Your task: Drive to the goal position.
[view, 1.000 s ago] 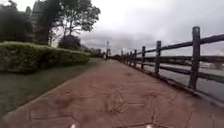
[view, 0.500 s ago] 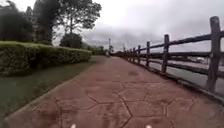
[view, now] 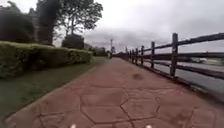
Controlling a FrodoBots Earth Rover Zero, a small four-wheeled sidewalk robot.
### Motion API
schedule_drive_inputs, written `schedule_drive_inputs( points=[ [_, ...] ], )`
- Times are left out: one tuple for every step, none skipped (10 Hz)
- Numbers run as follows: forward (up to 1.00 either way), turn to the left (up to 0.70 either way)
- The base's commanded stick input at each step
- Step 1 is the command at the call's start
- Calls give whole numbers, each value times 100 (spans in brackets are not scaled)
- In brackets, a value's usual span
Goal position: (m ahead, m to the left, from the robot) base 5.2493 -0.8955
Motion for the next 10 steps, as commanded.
schedule_drive_inputs(
  points=[
    [84,-24],
    [84,-30],
    [84,-33],
    [84,-33],
    [84,-33],
    [84,-33],
    [84,-33],
    [84,-33],
    [84,-22],
    [84,-5]
  ],
)
